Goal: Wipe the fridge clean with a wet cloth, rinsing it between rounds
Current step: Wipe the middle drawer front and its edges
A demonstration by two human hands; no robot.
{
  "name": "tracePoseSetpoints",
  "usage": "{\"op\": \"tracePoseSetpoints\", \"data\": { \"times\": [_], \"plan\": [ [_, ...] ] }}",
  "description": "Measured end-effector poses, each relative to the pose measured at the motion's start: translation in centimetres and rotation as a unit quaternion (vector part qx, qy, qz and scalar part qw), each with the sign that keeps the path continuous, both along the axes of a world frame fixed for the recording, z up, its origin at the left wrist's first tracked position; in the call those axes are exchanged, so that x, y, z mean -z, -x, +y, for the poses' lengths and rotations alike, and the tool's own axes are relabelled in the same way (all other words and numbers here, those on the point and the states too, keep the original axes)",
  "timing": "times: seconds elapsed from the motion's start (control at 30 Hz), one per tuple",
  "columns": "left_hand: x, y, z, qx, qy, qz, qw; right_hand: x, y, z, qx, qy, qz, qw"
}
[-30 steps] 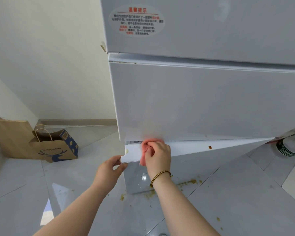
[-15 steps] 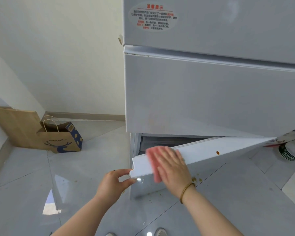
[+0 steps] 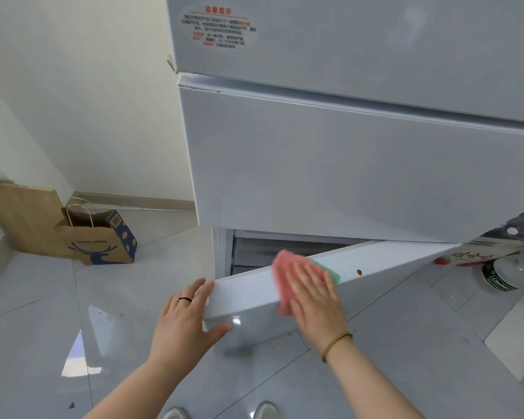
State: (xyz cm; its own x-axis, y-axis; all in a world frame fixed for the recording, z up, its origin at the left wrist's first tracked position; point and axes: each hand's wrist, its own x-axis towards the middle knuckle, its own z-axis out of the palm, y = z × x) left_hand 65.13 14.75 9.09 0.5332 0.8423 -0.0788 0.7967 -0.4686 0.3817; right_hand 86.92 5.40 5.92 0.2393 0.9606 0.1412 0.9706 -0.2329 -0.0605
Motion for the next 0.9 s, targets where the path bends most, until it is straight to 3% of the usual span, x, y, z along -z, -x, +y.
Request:
{"op": "tracePoseSetpoints", "data": {
  "times": [0.1, 0.27, 0.33, 0.43, 0.53, 0.8, 0.9],
  "plan": [
    [0.2, -1.4, -0.8, 0.047, -0.11, -0.019, 0.993, -1.4, -5.2, -2.9, 0.114, 0.014, 0.017, 0.993],
    [1.2, -4.0, -2.7, 0.105, -0.187, -0.014, 0.977, -1.2, -8.0, -3.8, 0.216, 0.009, 0.058, 0.975],
    [1.6, -4.6, -2.9, 0.095, -0.206, -0.031, 0.973, -1.2, -6.3, -2.9, 0.19, -0.001, 0.095, 0.977],
    [0.8, -5.6, -2.7, 0.082, -0.217, -0.007, 0.973, -0.1, -5.0, -3.0, 0.032, 0.004, 0.07, 0.997],
    [0.2, -6.4, -2.4, 0.073, -0.15, 0.026, 0.986, -0.5, -7.7, -3.8, -0.014, -0.001, 0.074, 0.997],
    [1.3, -6.4, -2.6, 0.033, -0.222, -0.01, 0.974, -3.1, -18.6, -5.4, 0.198, -0.014, 0.159, 0.967],
    [1.5, -6.5, -2.8, 0.023, -0.229, -0.004, 0.973, -2.9, -19.8, -5.2, 0.227, -0.027, 0.173, 0.958]
  ]
}}
